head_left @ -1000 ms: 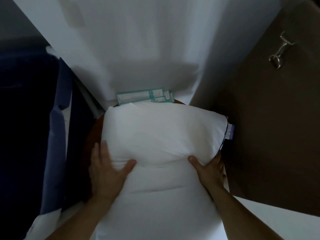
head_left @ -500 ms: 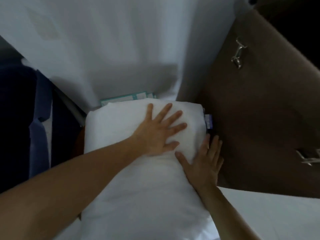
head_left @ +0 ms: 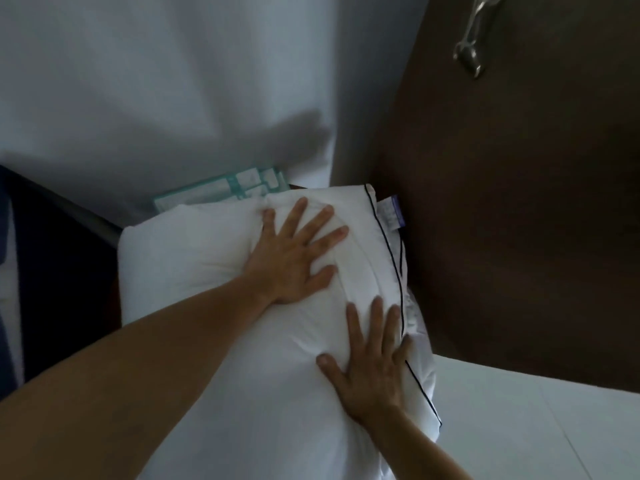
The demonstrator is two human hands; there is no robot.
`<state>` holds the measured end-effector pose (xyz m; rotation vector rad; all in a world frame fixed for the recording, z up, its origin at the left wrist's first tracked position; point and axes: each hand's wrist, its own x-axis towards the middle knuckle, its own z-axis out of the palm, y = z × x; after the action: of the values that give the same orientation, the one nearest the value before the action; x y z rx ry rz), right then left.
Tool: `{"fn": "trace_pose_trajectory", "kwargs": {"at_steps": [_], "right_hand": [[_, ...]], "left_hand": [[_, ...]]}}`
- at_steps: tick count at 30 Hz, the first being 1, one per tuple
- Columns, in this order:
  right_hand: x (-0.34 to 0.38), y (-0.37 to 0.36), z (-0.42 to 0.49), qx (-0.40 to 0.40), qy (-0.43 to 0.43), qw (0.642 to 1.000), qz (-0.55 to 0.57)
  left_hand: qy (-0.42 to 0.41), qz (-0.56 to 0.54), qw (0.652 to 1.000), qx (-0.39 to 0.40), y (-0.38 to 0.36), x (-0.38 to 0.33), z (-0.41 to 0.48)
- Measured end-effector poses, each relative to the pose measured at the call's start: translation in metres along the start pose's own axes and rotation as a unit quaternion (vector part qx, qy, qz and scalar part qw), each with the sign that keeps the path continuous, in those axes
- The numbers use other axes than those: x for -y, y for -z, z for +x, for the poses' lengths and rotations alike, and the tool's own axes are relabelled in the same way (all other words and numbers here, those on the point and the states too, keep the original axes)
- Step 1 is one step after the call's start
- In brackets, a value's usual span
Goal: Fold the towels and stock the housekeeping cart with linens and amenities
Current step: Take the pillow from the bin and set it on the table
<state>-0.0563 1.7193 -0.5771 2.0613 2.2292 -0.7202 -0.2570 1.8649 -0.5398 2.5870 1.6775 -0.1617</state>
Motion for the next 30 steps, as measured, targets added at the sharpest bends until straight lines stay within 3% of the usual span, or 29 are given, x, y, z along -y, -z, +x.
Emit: {"fn": "trace_pose_trajectory", "kwargs": {"at_steps": [5, 7, 11, 13, 15, 17, 18, 19, 20, 22, 23, 27, 30], "right_hand": [[-0.008, 0.004, -0.001, -0.02, 0.021, 0.998, 0.06], [-0.008, 0.017, -0.005, -0.045, 0.008, 0.987, 0.152], [0.008, 0.058, 0.027, -0.141, -0.21, 0.92, 0.299], [0.009, 0.07, 0.043, -0.121, -0.23, 0.919, 0.296], [0.004, 0.067, 0.048, -0.066, -0.225, 0.919, 0.317], [-0.007, 0.061, 0.048, -0.023, -0.235, 0.911, 0.338], [-0.012, 0.06, 0.049, -0.002, -0.241, 0.911, 0.335], [-0.017, 0.06, 0.053, 0.021, -0.24, 0.911, 0.334], [-0.02, 0.061, 0.057, 0.041, -0.234, 0.912, 0.334], [-0.026, 0.061, 0.063, 0.066, -0.224, 0.91, 0.343], [-0.027, 0.059, 0.064, 0.07, -0.223, 0.909, 0.345], [-0.024, 0.058, 0.061, 0.058, -0.22, 0.918, 0.324], [-0.02, 0.069, 0.059, 0.072, -0.207, 0.91, 0.351]], "left_hand": [[0.012, -0.013, 1.0, -0.006, 0.006, -0.012, 0.002], [0.017, -0.006, 1.0, -0.004, 0.016, -0.016, -0.005], [0.014, 0.03, 0.999, 0.013, 0.047, -0.026, -0.022], [0.005, 0.023, 0.999, -0.024, 0.069, -0.026, -0.033], [0.057, -0.017, 0.993, -0.103, 0.085, -0.011, -0.063], [0.222, -0.056, 0.964, -0.136, 0.084, 0.014, -0.117], [0.326, -0.119, 0.93, -0.124, 0.078, 0.023, -0.15], [0.418, -0.225, 0.874, -0.105, 0.072, 0.024, -0.182], [0.484, -0.358, 0.793, -0.097, 0.068, 0.019, -0.208], [0.528, -0.561, 0.627, -0.12, 0.059, -0.002, -0.235], [0.535, -0.597, 0.583, -0.131, 0.053, -0.009, -0.24], [0.568, -0.666, 0.471, -0.11, 0.037, -0.011, -0.249], [0.573, -0.706, 0.413, -0.055, 0.04, -0.009, -0.26]]}}
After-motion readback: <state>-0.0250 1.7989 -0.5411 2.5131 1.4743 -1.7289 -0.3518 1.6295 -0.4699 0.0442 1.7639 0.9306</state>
